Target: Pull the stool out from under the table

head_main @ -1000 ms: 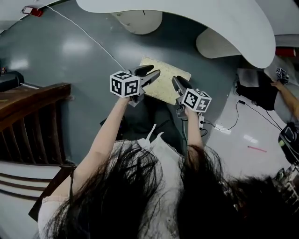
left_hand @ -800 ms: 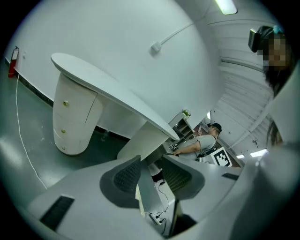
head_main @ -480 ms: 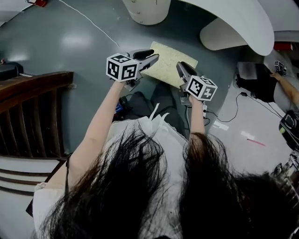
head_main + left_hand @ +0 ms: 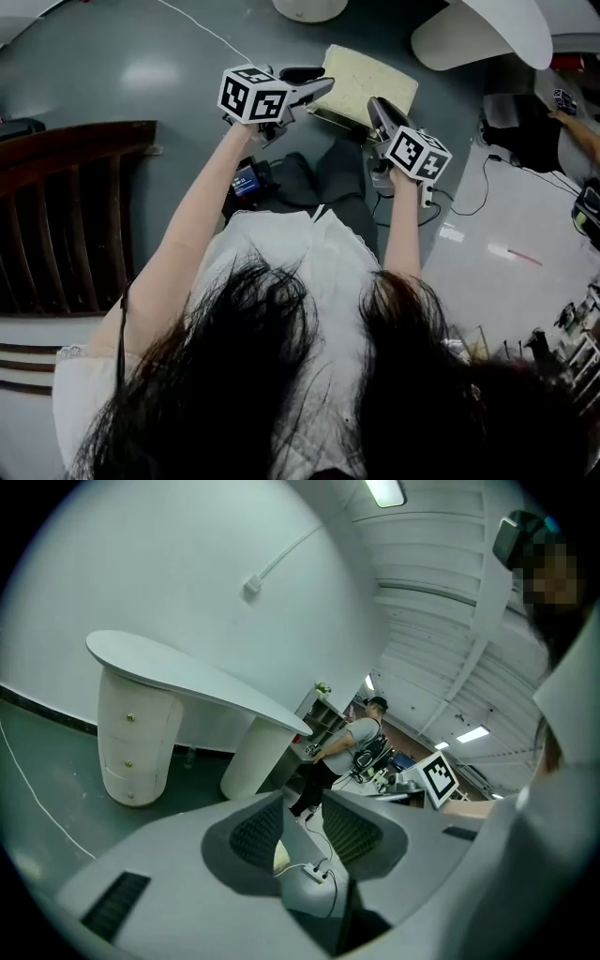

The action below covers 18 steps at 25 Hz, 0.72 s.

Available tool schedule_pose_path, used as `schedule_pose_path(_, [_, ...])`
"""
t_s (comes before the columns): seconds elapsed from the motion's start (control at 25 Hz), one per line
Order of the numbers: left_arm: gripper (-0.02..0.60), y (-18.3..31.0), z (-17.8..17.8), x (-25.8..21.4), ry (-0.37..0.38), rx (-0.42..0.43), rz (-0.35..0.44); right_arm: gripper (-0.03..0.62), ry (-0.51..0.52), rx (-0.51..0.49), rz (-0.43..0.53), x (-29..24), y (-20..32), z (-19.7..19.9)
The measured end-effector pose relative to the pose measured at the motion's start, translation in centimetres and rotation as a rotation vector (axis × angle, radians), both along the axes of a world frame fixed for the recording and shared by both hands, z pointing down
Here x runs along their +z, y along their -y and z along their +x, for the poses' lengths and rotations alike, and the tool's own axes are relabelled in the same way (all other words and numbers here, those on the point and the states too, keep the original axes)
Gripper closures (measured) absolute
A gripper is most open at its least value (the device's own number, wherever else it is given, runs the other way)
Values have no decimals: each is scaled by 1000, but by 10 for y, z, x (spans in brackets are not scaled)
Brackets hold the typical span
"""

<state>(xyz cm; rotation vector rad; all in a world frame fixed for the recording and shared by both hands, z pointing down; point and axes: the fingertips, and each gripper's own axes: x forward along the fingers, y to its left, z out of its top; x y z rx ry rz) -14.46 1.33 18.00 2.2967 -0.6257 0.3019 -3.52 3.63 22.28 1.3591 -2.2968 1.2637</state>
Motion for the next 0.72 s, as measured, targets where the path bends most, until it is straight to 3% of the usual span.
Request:
schedule_pose_path(0.28, [442, -43, -5, -12, -31, 13, 11, 511, -1, -4, 28, -25, -42, -15])
schedule_pose_path(0.72, [443, -77, 6, -28, -68, -35, 17, 513, 11, -58, 35, -43, -80, -16])
